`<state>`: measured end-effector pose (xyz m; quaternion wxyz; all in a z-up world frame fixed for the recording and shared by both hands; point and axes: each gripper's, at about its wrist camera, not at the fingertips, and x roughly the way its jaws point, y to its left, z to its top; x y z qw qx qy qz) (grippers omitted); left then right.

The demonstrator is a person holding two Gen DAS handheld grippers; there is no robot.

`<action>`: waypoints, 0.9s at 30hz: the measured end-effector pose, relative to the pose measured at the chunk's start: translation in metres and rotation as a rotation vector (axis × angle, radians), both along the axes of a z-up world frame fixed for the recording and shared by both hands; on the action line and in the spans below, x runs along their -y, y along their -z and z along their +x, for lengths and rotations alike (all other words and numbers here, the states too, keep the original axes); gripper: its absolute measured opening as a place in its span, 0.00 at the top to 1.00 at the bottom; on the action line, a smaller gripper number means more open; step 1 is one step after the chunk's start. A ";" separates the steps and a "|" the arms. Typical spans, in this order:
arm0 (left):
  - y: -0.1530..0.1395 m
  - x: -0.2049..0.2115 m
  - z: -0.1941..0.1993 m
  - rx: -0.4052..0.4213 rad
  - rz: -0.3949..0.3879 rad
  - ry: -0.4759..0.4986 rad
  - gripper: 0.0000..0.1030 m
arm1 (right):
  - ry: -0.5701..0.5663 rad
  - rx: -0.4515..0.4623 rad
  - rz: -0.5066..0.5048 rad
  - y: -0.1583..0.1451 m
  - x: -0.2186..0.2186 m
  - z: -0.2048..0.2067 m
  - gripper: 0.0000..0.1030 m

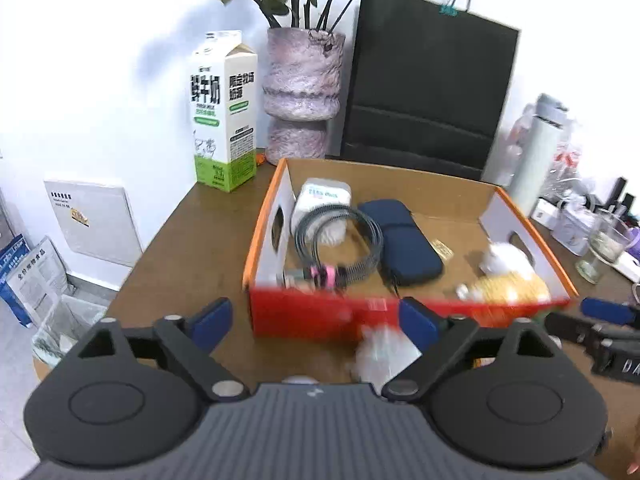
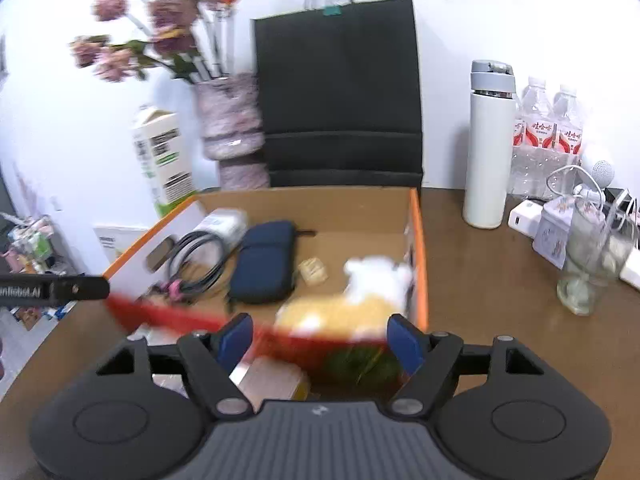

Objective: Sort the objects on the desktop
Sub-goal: 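Move both tools back over the table toward the white lid and rose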

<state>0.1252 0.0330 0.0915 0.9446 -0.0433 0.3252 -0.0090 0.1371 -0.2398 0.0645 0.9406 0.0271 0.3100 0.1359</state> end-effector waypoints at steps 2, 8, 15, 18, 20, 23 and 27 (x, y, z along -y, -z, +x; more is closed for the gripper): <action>0.013 0.003 -0.025 0.017 -0.011 0.003 0.05 | -0.018 0.010 0.017 0.011 -0.003 -0.026 0.23; 0.053 0.009 -0.092 0.078 -0.104 0.103 0.00 | -0.042 0.076 0.037 0.043 -0.010 -0.093 0.23; 0.070 0.017 -0.126 0.102 -0.109 0.141 0.00 | -0.080 0.119 0.092 0.051 -0.008 -0.135 0.19; 0.077 0.027 -0.128 0.099 -0.038 0.134 0.00 | -0.095 0.126 0.114 0.056 -0.007 -0.141 0.16; 0.078 0.029 -0.129 0.102 -0.012 0.128 0.00 | -0.107 0.116 0.144 0.060 -0.007 -0.142 0.16; 0.080 0.028 -0.131 0.115 0.000 0.125 0.00 | -0.082 0.107 0.145 0.062 -0.005 -0.140 0.16; 0.080 0.027 -0.132 0.113 -0.006 0.124 0.00 | -0.070 0.086 0.149 0.065 -0.004 -0.136 0.16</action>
